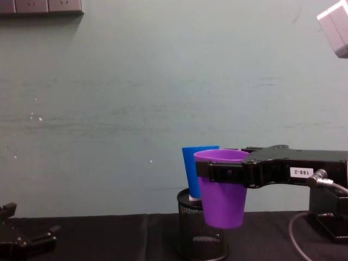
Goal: Pick up one cup with a gripper and tap it against the other cup.
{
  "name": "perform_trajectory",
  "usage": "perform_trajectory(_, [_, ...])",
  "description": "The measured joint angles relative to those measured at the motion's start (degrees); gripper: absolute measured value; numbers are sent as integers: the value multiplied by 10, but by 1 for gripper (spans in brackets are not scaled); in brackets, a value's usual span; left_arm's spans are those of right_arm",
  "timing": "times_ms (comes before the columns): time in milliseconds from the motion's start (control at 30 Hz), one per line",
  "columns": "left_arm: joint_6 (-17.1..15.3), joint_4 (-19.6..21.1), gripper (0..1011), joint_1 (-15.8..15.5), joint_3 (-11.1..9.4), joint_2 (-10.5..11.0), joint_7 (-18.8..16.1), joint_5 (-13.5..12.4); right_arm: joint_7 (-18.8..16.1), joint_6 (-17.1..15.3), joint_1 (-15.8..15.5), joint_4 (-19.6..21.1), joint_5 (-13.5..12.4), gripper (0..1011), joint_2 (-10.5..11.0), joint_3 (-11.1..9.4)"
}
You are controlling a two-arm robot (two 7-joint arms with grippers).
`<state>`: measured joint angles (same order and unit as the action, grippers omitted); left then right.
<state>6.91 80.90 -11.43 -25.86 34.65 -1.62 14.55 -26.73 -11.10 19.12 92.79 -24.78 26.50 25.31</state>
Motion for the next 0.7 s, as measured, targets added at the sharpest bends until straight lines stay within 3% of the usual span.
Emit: perform_trajectory(700, [0,0,1000,0,0,0,0,0,0,0,0,0,0,729,0,0])
